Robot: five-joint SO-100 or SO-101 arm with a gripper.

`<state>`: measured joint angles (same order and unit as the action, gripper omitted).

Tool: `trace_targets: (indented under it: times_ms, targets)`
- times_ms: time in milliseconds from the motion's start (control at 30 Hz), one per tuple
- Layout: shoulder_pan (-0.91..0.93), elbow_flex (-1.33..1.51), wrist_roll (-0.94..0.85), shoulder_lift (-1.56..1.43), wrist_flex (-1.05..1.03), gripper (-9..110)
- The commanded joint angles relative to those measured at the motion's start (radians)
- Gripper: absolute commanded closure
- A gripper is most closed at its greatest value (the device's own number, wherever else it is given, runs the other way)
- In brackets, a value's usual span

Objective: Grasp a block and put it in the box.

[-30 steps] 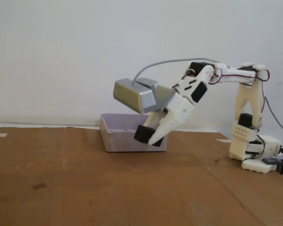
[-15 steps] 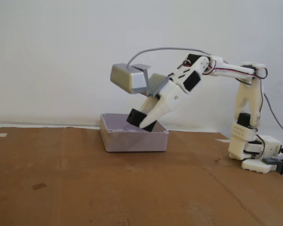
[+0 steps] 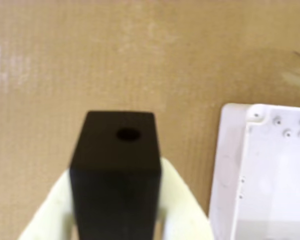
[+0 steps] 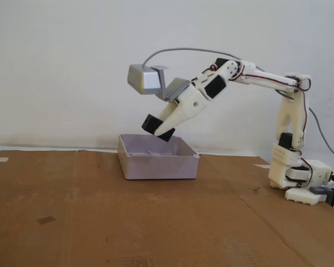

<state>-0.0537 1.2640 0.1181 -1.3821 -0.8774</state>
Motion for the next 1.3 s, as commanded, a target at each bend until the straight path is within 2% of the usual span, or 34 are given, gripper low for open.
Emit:
trace_targets:
  times_ms: [0, 933, 1267]
  targets:
    - [0.058, -0.04, -0.003, -0.183, 0.017, 102]
    - [0.414, -0.04, -0.005, -0.169, 0.017, 102]
    - [0.474, 0.127, -0.005, -0.181, 0.015, 102]
